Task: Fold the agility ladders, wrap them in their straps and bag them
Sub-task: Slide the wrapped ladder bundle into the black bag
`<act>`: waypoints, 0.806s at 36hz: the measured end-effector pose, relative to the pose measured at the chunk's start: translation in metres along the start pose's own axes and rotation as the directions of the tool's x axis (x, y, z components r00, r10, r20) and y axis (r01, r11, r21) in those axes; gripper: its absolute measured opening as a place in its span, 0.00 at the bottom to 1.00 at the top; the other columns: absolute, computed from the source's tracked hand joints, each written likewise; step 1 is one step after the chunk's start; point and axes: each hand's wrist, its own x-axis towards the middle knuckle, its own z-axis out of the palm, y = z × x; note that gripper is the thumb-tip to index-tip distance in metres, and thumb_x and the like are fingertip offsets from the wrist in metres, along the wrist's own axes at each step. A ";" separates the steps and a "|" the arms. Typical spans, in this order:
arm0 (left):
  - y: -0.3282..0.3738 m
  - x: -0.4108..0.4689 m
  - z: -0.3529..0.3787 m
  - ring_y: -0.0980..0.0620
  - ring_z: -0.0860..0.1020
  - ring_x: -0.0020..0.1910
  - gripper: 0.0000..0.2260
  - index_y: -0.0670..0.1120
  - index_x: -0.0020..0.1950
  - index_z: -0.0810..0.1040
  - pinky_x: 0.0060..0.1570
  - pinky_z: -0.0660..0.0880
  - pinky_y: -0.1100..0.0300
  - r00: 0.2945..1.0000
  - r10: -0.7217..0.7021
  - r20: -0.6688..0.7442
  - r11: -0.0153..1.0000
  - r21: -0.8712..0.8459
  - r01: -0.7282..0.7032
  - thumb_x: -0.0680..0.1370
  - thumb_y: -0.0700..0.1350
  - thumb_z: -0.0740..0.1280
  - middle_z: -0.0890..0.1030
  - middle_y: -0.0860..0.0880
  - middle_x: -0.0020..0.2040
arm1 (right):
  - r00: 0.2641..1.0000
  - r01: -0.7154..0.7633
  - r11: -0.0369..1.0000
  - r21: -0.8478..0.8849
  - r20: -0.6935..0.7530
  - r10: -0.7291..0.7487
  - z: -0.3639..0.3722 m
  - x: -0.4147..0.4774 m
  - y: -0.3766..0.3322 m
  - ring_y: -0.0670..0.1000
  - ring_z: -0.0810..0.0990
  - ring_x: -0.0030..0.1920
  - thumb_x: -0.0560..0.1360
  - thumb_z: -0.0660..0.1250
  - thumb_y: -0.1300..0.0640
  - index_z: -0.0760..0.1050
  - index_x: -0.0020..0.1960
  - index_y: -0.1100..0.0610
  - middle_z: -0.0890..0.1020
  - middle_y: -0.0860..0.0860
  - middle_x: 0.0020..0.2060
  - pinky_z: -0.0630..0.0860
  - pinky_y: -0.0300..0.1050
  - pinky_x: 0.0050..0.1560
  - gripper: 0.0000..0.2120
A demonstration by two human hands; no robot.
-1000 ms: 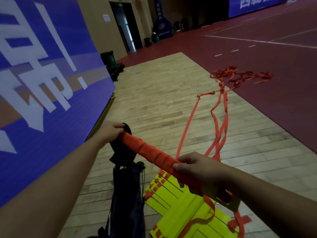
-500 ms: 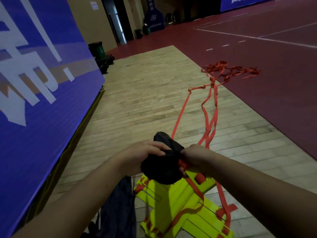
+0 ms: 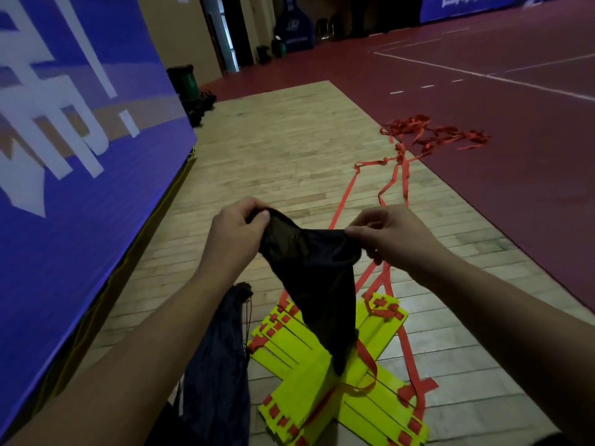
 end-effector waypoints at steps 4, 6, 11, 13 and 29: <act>0.009 -0.001 0.000 0.50 0.81 0.38 0.11 0.43 0.45 0.80 0.34 0.79 0.60 0.968 -0.207 0.143 0.834 -0.491 0.251 0.81 0.33 0.62 0.81 0.45 0.40 | 0.999 -0.006 0.987 0.158 0.034 0.001 0.012 -0.004 0.002 0.52 0.80 0.37 0.83 0.63 0.59 0.77 0.47 0.61 0.81 0.61 0.43 0.76 0.43 0.33 0.09; 0.011 -0.002 -0.002 0.50 0.82 0.36 0.10 0.41 0.46 0.79 0.33 0.79 0.62 0.955 -0.227 0.192 0.719 -0.628 0.297 0.81 0.32 0.60 0.81 0.44 0.39 | 0.989 -0.126 0.925 0.359 0.112 0.092 0.023 -0.007 -0.004 0.53 0.81 0.39 0.85 0.59 0.59 0.74 0.49 0.62 0.80 0.62 0.45 0.79 0.43 0.34 0.10; 0.011 -0.003 -0.010 0.52 0.82 0.34 0.07 0.37 0.49 0.77 0.34 0.79 0.64 0.950 -0.195 0.242 0.587 -0.748 0.311 0.81 0.31 0.60 0.80 0.42 0.42 | 0.969 -0.063 0.982 0.181 0.248 0.016 0.048 -0.012 -0.013 0.46 0.83 0.51 0.73 0.67 0.37 0.69 0.64 0.53 0.82 0.48 0.50 0.80 0.43 0.54 0.27; 0.013 -0.004 -0.012 0.52 0.82 0.34 0.07 0.37 0.50 0.77 0.34 0.79 0.63 0.950 -0.143 0.276 0.606 -0.734 0.305 0.81 0.31 0.60 0.80 0.42 0.42 | 0.945 0.018 0.998 0.063 0.325 -0.038 0.060 -0.014 -0.017 0.40 0.81 0.51 0.72 0.74 0.42 0.62 0.71 0.49 0.81 0.42 0.50 0.77 0.34 0.52 0.34; -0.134 -0.017 -0.068 0.56 0.64 0.76 0.39 0.52 0.78 0.63 0.76 0.62 0.54 0.562 0.022 0.827 0.929 -0.224 0.294 0.71 0.48 0.78 0.67 0.53 0.77 | 0.907 -0.403 0.586 0.702 0.222 0.358 0.153 0.054 -0.058 0.48 0.70 0.21 0.80 0.61 0.61 0.74 0.43 0.58 0.73 0.52 0.24 0.65 0.36 0.22 0.08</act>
